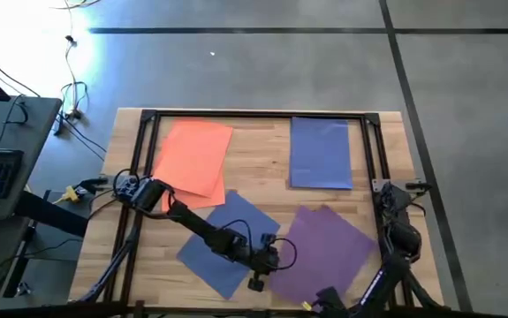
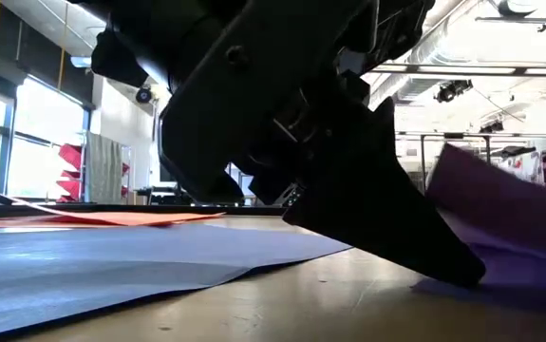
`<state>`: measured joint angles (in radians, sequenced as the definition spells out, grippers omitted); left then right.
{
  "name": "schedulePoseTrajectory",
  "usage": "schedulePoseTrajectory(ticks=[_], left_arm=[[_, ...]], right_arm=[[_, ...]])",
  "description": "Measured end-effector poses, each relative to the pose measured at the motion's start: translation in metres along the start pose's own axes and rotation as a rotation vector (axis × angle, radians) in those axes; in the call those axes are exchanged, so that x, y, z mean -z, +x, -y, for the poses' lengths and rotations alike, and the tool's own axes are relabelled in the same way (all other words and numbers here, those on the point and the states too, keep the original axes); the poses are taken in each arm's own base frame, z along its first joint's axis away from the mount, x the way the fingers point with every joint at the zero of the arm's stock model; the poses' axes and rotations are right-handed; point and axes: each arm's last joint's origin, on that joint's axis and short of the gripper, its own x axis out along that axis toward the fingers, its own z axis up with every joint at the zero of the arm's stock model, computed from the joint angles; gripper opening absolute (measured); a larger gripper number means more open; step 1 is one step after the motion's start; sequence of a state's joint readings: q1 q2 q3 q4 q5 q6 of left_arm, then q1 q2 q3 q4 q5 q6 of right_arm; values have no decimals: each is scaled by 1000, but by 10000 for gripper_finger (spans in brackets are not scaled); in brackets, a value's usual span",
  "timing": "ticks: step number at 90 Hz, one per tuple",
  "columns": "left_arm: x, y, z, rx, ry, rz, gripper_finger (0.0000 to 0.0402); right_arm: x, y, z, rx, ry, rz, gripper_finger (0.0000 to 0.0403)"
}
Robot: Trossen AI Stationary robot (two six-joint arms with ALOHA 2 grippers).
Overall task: Organize paper
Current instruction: Stack the purple paper on top of the purple paper
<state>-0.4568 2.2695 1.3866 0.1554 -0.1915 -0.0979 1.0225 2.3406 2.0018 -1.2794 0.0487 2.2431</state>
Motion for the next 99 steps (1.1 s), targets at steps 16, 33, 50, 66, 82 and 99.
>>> schedulePoseTrajectory(ticks=[16,33,50,66,82,99], left_arm=[[2,0,-1,-26,8,-18,0],[4,-1,3,-18,-51,-44,0],[9,-6,22,26,-107,-81,0],[8,-9,37,79,-118,-42,0],[-1,-8,39,97,-102,1,0],[-9,-9,37,43,-36,4,0]], right_arm=[[-2,-2,0,-88,-18,118,0],[-18,25,-5,-36,-3,195,0],[-26,35,1,84,-39,162,0],[-29,34,12,225,-38,138,0],[-31,28,17,279,-36,136,0],[-31,14,19,298,-46,178,0]])
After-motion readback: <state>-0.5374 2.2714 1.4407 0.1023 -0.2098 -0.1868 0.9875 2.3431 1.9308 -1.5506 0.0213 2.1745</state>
